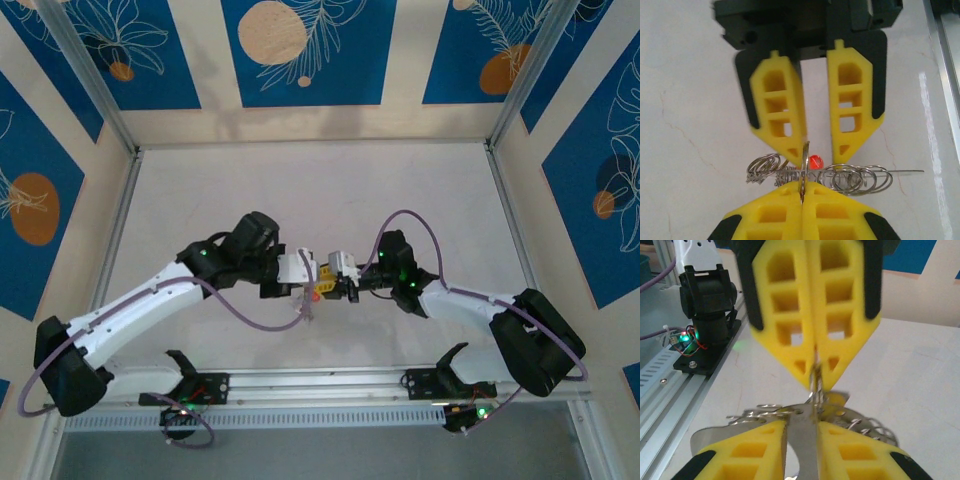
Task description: Put the keys on the keyring
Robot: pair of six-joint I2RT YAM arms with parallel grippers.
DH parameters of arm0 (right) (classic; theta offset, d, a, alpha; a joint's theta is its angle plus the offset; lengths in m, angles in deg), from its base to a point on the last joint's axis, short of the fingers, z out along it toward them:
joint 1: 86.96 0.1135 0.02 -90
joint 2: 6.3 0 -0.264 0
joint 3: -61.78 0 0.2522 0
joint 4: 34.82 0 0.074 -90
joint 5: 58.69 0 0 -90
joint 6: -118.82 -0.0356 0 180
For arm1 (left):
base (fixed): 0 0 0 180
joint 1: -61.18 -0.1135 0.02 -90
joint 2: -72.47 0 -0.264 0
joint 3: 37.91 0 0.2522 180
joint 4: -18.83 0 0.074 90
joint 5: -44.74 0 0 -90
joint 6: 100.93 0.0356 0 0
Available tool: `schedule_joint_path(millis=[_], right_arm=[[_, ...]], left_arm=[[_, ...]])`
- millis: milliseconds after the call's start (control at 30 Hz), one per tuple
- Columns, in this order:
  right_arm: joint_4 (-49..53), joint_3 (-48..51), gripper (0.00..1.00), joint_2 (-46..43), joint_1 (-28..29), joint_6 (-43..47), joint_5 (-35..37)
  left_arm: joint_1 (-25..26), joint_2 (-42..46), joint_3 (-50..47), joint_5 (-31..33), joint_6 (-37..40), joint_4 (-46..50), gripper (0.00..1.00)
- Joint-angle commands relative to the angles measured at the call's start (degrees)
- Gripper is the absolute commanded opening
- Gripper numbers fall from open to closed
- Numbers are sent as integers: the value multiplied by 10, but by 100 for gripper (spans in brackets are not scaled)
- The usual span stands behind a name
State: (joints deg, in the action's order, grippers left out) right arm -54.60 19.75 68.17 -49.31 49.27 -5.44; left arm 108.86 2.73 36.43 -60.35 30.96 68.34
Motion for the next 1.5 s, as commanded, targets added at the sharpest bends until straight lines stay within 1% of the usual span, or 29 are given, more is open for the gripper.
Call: schedule_joint_path(millis=[0,167,200,267,300,400,500,533,633,700,800,967,1033,1133,1200,1300,1467], right_arm=[[11,-14,24,-1,5,5,6],[22,-18,25,-8,5,9,7],[27,-21,23,-7,5,10,5],[30,-25,15,-3,6,10,2],[28,-26,13,-1,6,8,0],[13,-22,12,4,9,2,4],[7,-17,12,0,14,-1,8],[9,-14,13,-3,15,0,10],[13,0,24,-17,13,15,20],[20,7,28,-27,10,22,22],[51,8,31,-46,0,38,3],[76,7,34,-69,-21,48,-31],[80,3,35,-73,-26,46,-38],[75,-5,34,-64,-26,34,-23],[35,-2,32,-49,-21,1,1],[-4,0,32,-28,-9,-23,6],[-14,-10,31,-7,20,-27,26]], left_arm=[[16,-24,35,35,28,55,0],[21,-58,84,41,16,102,0],[23,-66,97,44,14,113,0],[26,-77,114,42,15,129,0],[25,-78,118,34,17,132,0],[26,-66,110,14,14,116,0],[26,-62,106,19,11,116,0],[26,-63,107,26,11,120,0],[26,-63,107,56,8,124,0],[26,-59,106,60,11,126,0],[26,-53,106,61,15,125,0],[25,-53,112,77,26,137,0],[26,-56,117,85,31,145,0],[27,-58,122,93,34,153,0],[27,-56,122,93,33,151,0],[27,-55,120,86,30,143,0],[26,-65,122,79,25,145,0]])
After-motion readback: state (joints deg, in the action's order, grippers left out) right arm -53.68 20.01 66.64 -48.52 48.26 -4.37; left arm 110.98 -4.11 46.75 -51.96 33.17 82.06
